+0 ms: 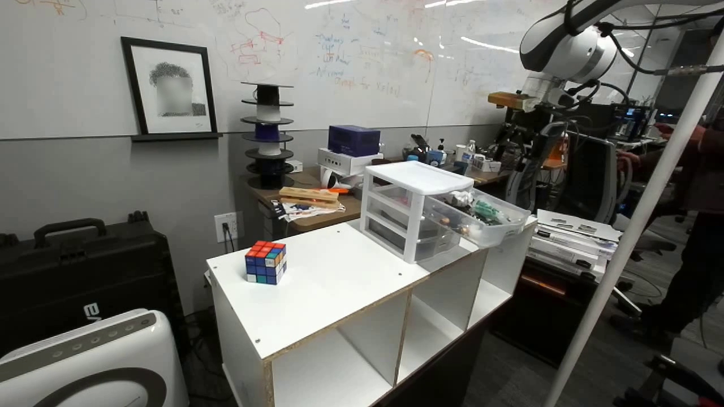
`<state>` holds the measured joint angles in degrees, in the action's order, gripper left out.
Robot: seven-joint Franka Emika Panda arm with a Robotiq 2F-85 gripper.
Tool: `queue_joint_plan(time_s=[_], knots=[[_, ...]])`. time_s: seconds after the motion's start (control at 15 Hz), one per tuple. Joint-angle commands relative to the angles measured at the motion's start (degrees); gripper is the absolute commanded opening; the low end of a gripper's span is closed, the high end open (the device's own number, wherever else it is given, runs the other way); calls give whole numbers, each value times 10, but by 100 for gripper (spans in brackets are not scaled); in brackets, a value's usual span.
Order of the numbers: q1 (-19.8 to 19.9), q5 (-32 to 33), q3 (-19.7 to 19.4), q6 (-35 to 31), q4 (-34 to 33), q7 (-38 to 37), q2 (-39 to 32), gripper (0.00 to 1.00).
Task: Pick up the plastic and the white object and put them inside the drawer.
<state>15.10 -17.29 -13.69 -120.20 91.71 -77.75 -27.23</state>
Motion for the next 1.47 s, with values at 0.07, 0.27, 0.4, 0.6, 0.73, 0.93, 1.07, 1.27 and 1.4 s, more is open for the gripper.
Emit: queue_joint_plan(time_s=[0.07, 0.27, 0.4, 0.6, 0.73, 0.93, 1.07, 1.27, 1.4], knots=[[23, -18, -9, 19, -80, -75, -62, 100], [41, -25, 0, 6, -120, -80, -106, 100], [44, -30, 6, 12, -149, -81, -135, 100], [30, -20, 14, 21, -208, -105, -186, 100], [20, -14, 20, 26, -249, -124, -220, 100], [8, -2, 21, 37, -300, -159, -263, 100], [5, 8, 17, 47, -320, -183, -280, 100], [10, 23, 11, 61, -329, -214, -291, 100], [17, 29, 10, 83, -339, -226, -300, 100]])
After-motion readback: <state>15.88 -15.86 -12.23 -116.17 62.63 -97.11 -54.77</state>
